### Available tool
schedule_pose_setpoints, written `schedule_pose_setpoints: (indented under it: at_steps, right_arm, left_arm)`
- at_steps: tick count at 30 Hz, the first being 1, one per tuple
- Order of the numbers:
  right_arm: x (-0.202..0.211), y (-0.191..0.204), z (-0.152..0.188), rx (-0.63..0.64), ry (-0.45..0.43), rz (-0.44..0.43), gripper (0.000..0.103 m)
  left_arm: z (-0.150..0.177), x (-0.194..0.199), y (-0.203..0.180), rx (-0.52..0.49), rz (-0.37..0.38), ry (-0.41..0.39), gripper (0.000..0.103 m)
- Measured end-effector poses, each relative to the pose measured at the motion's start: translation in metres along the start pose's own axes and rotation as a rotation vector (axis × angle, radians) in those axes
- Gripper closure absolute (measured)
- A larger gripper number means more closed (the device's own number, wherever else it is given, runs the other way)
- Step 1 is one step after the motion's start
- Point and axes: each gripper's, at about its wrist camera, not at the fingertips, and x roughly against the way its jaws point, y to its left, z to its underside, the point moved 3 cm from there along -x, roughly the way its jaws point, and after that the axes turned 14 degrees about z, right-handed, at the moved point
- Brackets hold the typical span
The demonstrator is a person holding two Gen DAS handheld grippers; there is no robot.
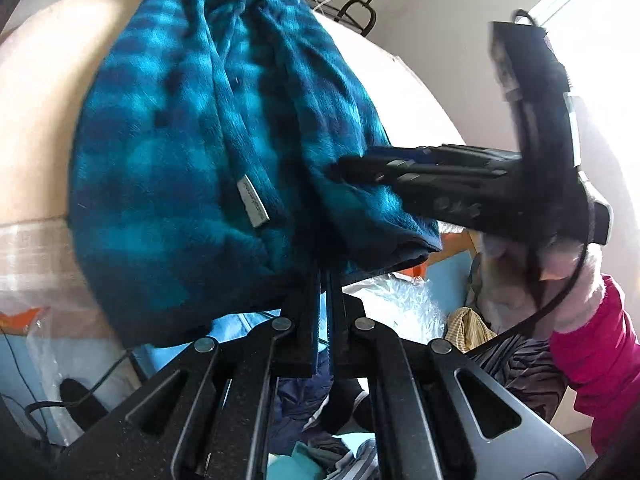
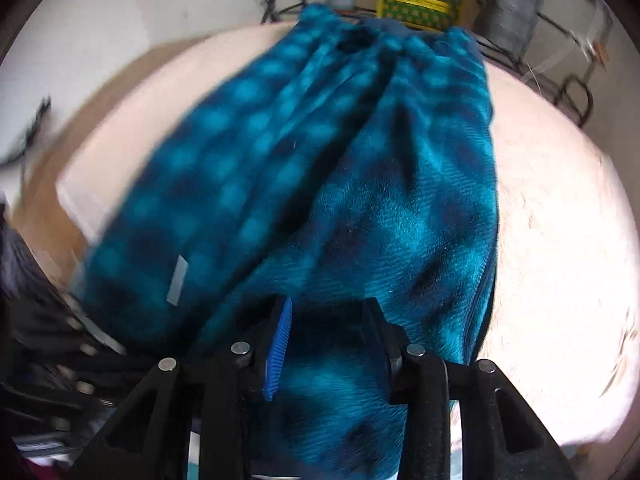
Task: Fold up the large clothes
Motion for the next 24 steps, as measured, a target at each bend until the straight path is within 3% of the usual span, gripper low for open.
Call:
schedule_pose_setpoints:
  at_steps: [6,16,24]
  right_arm:
    - [0.056,-0.005,-0.012,-0.017,-0.124,0.115,0.057]
    - [0.084,0.002,-0.032,-0.007,-0.204,0.130,0.054]
    - [0.085,0.008,-0.045,0.018,-0.225,0.129,0.054]
  left_arm:
    - [-0.015,0.034,0.004,-0.066,-0.079,-0.058,0.103]
    - [-0.028,0.064,0.019,-0.080,-0.170,-0.129,0.103]
    - [-0.035,0.070,0.019,-0.119,-0.189,-0.110,0.103]
